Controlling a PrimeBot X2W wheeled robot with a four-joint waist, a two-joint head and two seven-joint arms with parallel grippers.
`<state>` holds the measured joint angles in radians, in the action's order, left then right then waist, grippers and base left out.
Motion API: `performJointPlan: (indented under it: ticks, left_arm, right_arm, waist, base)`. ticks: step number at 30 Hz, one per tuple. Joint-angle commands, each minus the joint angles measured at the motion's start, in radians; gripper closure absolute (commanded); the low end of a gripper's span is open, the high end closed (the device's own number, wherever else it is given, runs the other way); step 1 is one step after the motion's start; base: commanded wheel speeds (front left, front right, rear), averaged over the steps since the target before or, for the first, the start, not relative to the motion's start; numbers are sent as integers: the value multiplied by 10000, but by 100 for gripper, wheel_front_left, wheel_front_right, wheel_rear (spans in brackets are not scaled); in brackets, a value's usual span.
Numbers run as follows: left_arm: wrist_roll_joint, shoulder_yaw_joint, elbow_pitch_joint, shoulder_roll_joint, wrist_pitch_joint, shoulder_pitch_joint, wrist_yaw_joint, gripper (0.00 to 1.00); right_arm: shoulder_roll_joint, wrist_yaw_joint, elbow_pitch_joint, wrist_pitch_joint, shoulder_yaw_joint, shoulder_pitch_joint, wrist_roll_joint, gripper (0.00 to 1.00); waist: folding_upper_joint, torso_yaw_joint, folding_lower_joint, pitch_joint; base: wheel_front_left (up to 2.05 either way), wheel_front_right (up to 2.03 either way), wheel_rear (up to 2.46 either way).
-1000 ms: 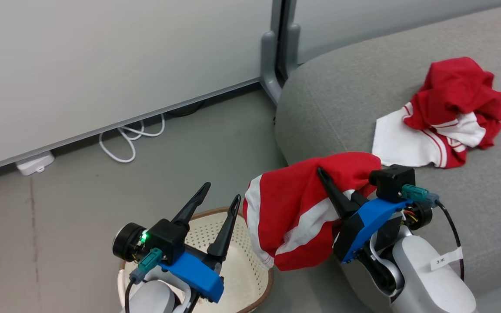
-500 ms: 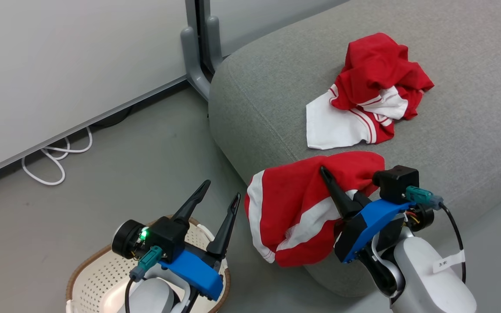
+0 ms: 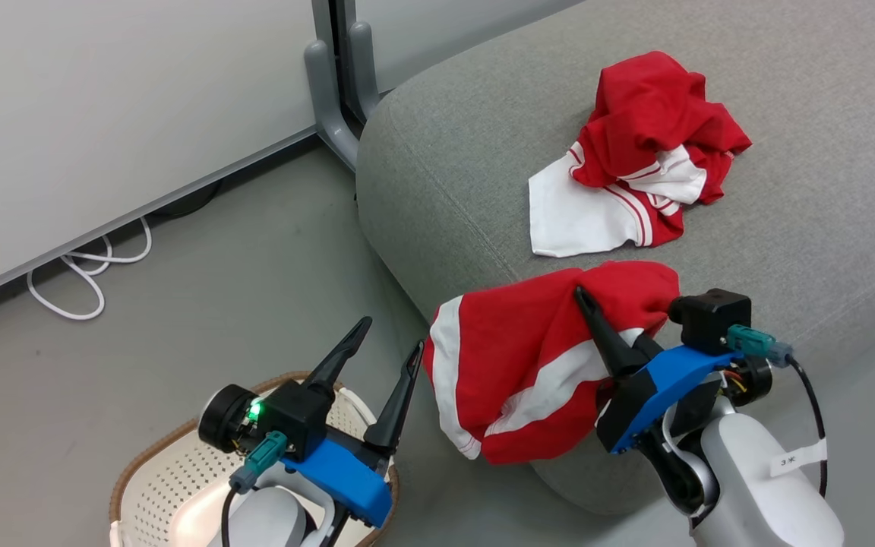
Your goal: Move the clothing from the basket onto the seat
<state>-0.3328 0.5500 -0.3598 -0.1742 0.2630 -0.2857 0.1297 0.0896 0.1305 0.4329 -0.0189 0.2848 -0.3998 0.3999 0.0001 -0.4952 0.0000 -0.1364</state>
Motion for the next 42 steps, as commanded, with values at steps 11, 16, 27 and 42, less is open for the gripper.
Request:
performJointPlan:
  ticks: [11,16,27,42]
  left_arm:
    - [209,-34,348,-366,27,-474,13,0]
    - [359,196,597,-693,26,-1015,13,0]
    - [611,634,1583,-1524,27,-2375,13,0]
    - [735,678,2235,-2056,26,-3176,13,0]
  right_arm:
    - [345,5,-589,802,-1457,-2328,-34,100]
    - [1004,5,-762,1441,-2311,-3945,-288,100]
    - [2630,3,-648,1452,-5287,-6560,-340,100]
    - [2950,3,2188,-978,-7253,-5439,-1484,100]
  waist:
    - [-1,234,0,-1058]
    - [-1,568,0,-1971]
    - [-1,1472,0,-4296]
    - [-1,2000,0,-5997]
  base:
    - [0,0,0]
    - [0,0,0]
    - [0,0,0]
    - [0,0,0]
